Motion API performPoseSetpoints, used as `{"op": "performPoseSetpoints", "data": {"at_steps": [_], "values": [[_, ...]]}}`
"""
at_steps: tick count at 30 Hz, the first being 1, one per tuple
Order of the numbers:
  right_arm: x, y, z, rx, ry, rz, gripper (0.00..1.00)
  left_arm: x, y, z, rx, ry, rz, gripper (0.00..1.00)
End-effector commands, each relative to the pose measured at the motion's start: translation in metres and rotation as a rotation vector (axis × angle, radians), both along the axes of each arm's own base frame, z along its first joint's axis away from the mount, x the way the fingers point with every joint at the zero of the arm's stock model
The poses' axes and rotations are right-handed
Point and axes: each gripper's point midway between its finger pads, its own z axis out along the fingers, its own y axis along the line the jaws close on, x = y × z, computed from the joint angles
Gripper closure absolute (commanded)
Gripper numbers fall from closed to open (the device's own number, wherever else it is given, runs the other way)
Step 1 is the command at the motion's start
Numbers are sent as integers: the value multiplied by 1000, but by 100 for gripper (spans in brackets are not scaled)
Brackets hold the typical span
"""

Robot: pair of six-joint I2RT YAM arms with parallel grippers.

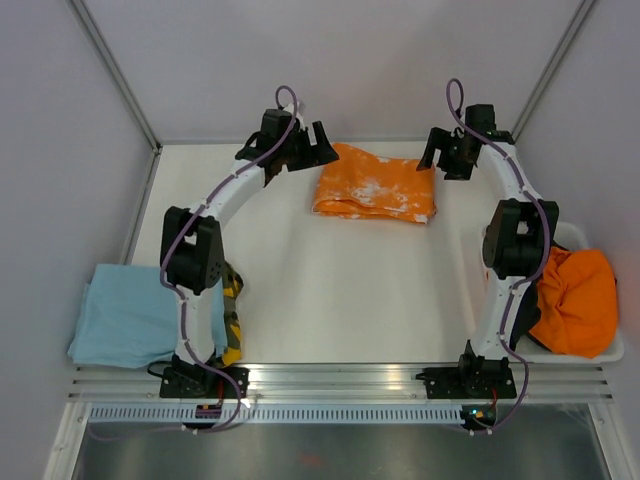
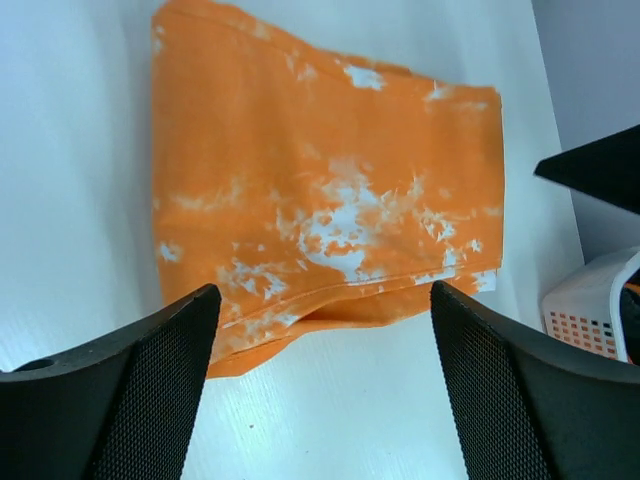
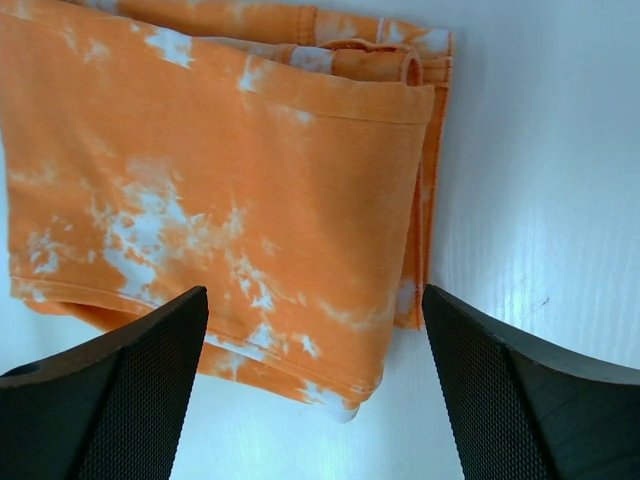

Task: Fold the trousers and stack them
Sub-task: Neatly place the folded trousers to the corner

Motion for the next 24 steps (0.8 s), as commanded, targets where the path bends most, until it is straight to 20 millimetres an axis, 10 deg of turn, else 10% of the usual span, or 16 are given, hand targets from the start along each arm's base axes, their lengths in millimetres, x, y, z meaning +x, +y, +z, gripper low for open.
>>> {"op": "performPoseSetpoints", "data": {"at_steps": [1,16,24], "values": [[1,-10,-32,-57,51,-20,6,12,29,-7,-7,23,33,9],[9,-15,-109,-20,88,-53,16,41,4,-105,-205,139,9,10],[7,-5,-135,48,127,-50,47,38,-11,-151,-179,207,23,16]]}}
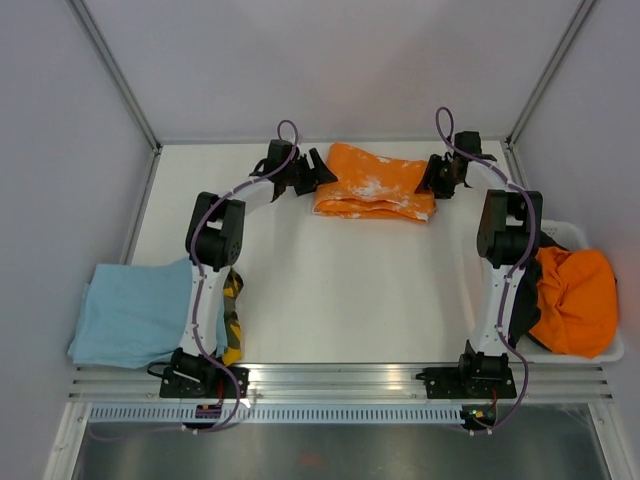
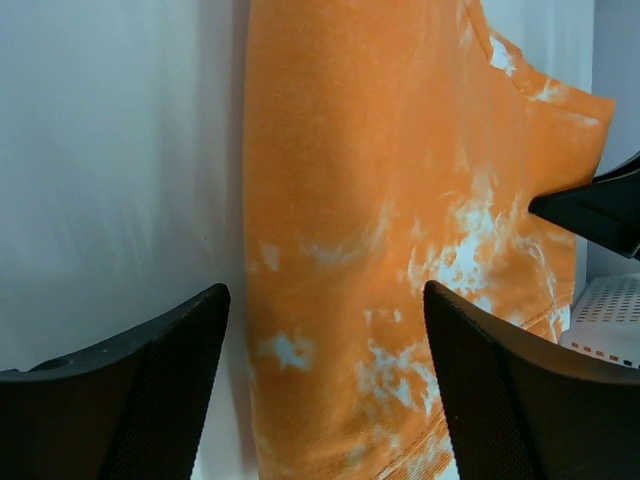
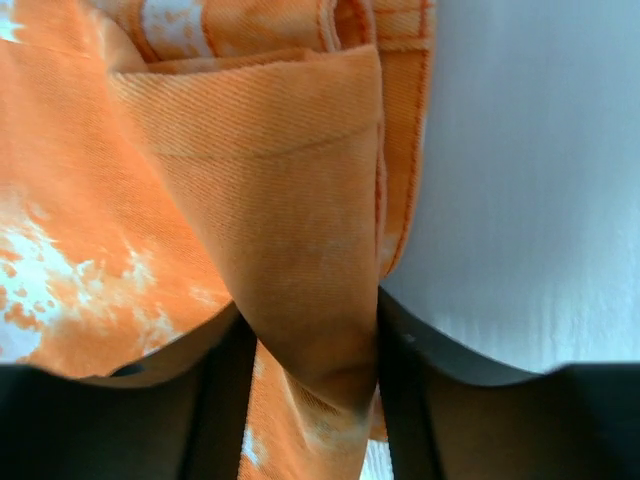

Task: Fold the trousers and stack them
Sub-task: Neatly place the folded trousers to the corner

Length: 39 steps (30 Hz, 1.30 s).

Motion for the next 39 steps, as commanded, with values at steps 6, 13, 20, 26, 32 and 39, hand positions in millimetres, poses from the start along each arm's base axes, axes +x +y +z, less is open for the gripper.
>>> {"op": "performPoseSetpoints", "data": {"at_steps": [6,13,20,26,32,39], "values": [[-5,8,-30,61,38,-1,87,6,-3,-31,12,77,77,62],[-12,42,-14,80,16,73,100,22,-4,10,3,0,89,98],[-23,97,41,115,-92,165,100,-15,59,71,147,-99,206,98],[-39,139,91,234,-165,187,100,-63,145,139,194,-146,362,98],[-58,200,131,315,-178,295,100,-122,214,178,309,-86,459,98],[-102,281,204,418,-285,443,100,-220,331,241,443,-67,804,98]]}}
